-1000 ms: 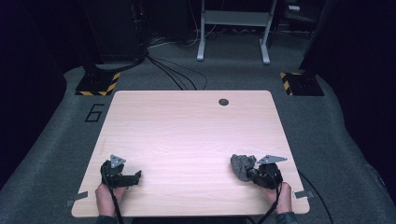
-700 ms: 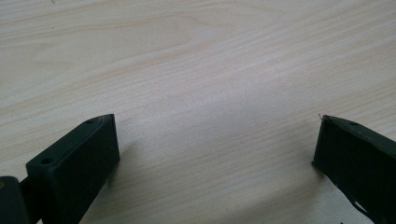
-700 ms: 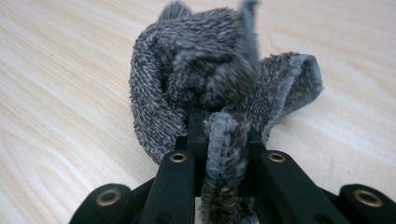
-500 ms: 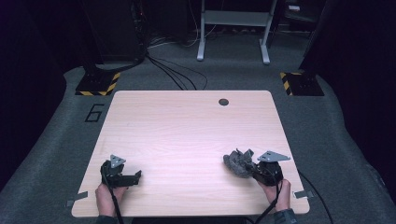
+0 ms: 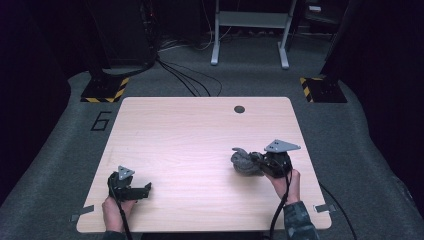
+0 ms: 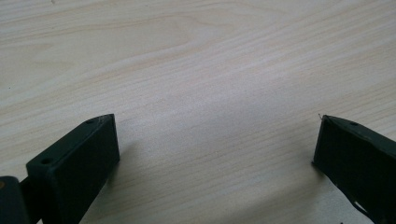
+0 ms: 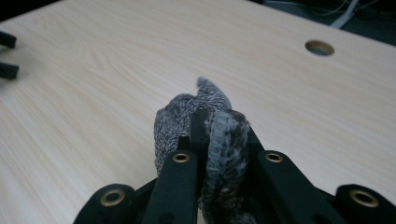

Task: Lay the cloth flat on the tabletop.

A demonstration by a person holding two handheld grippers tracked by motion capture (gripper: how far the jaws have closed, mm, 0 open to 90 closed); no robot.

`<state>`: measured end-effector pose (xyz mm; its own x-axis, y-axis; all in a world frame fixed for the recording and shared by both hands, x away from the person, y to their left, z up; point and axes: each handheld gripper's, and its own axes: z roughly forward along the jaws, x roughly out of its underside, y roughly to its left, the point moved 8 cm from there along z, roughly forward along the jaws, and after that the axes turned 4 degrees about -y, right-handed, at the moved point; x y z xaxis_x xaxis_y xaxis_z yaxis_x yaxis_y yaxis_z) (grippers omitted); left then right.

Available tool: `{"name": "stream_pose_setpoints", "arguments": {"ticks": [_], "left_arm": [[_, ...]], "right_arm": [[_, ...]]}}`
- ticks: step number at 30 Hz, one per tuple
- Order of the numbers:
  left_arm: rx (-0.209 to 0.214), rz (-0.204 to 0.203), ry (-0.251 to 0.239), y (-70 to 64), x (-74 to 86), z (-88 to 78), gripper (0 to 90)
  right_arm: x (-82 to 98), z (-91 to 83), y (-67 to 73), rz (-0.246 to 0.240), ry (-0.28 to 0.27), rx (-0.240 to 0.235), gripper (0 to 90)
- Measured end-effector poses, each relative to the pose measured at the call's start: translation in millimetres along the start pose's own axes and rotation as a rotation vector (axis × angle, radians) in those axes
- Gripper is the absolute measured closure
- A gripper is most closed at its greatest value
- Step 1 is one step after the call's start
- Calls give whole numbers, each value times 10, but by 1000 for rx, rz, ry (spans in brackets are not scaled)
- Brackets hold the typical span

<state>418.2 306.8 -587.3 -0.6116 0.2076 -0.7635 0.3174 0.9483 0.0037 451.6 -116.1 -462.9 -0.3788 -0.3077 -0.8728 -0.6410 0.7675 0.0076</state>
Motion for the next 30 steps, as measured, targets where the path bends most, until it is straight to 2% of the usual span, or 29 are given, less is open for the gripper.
{"name": "stream_pose_setpoints", "arguments": {"ticks": [3,7,8,9,12,13,15,16,19,20,21,23,24,26,27,30], "left_arm": [[0,0,-4,1,-3,3,0],[0,0,-3,-1,-2,2,0],[0,0,-3,-1,-2,2,0],[0,1,-2,0,-1,1,0],[0,3,-2,1,-2,1,0],[0,3,-2,1,-2,1,0],[0,3,-2,1,-2,1,0],[0,2,-2,1,-2,1,0],[0,3,-2,1,-2,1,0],[0,3,-2,1,-2,1,0],[0,2,-2,1,-2,1,0],[0,2,-3,0,-2,1,0],[0,3,-3,1,-2,1,0],[0,3,-3,1,-2,1,0],[0,4,-3,1,-2,1,0],[0,4,-2,1,-2,1,0]], "right_arm": [[-127,35,-3,3,-15,-11,832],[-476,118,16,-7,-58,-41,833],[-476,118,16,-7,-58,-41,833],[-601,150,52,-12,-73,-52,833],[-689,182,98,-21,-78,-66,833],[-777,231,169,-29,-82,-89,833],[-810,258,205,-30,-85,-99,833],[-865,315,286,-43,-87,-124,832],[-909,405,406,-51,-82,-148,831],[-909,405,406,-51,-82,-148,831],[-907,494,503,-56,-75,-166,829],[-894,525,533,-55,-69,-174,826],[-825,636,602,-51,-37,-188,816],[-793,674,625,-47,-24,-198,810],[-699,773,672,-42,11,-209,793],[-607,873,684,-30,41,-223,741]]}}
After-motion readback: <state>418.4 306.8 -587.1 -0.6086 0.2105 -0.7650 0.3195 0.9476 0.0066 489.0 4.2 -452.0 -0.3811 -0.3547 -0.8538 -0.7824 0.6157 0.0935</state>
